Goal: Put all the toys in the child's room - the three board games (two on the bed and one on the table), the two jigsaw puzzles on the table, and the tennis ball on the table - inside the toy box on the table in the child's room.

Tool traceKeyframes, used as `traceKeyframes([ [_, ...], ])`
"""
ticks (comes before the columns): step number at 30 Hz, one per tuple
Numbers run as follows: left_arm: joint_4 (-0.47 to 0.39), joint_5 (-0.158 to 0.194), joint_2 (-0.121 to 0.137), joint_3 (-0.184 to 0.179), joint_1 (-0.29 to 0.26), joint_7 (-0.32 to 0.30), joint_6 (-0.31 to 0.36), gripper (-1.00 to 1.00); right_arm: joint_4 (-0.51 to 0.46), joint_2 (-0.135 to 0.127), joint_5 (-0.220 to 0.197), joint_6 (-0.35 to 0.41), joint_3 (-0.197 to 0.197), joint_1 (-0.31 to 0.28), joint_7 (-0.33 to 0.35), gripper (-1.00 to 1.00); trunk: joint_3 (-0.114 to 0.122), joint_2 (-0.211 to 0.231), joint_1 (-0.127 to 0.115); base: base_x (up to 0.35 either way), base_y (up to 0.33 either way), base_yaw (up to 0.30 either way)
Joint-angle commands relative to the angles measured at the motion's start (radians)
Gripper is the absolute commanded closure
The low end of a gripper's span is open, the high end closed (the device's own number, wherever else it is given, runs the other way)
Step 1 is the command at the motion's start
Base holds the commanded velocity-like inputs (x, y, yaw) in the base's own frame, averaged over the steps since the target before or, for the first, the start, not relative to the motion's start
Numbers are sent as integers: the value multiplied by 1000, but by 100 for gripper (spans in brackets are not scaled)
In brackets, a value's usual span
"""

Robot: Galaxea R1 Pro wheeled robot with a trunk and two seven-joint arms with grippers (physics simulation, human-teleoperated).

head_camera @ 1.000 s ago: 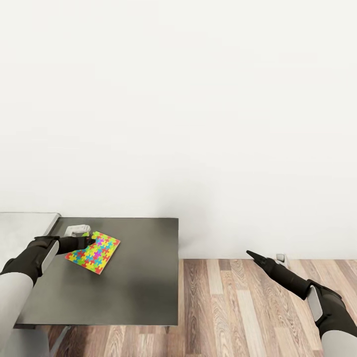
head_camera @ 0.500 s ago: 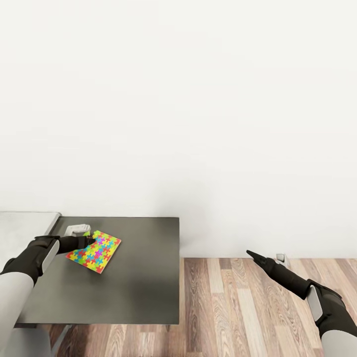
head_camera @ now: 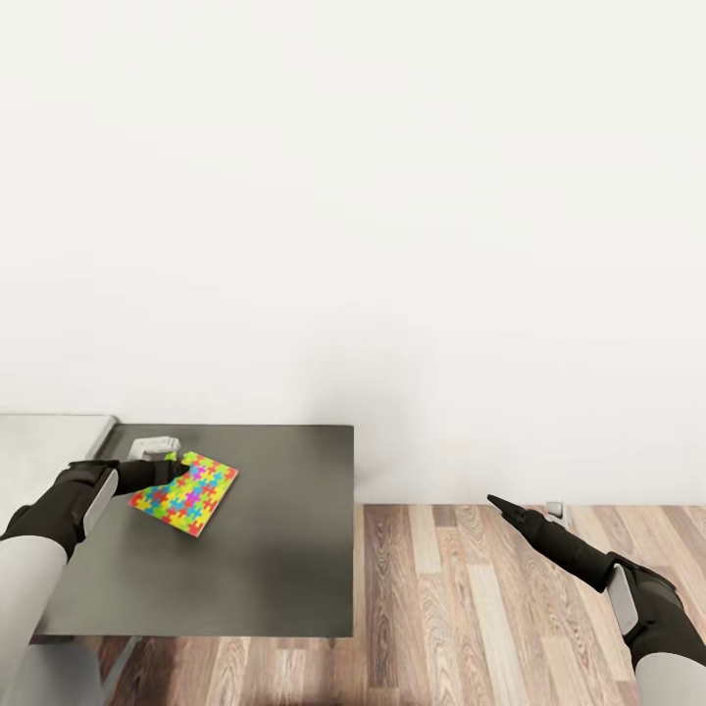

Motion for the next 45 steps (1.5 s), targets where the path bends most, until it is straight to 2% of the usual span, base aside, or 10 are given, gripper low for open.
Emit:
traceKeyframes([
  [1,46,13,-1,2,1,-5,11,-100,0,0,-5,9,-2,-1,2,-100,-2,-1,1,0,-139,0],
  [10,46,13,-2,2,1,-5,11,-100,1,-17,-14,9,-2,-2,2,-100,-2,-1,1,0,-89,0],
  [25,46,13,-3,1,1,-5,11,-100,2,-18,-14,7,-1,-2,-1,-100,-2,-1,1,-29,-73,0],
  [37,46,13,-4,0,1,-5,12,-100,3,-18,-15,7,-1,-2,1,-100,-2,-1,1,-10,-162,0],
  [45,46,13,-4,2,1,-5,12,-100,3,-19,-16,8,-2,-2,2,-100,-2,-1,1,-1,-8,0],
])
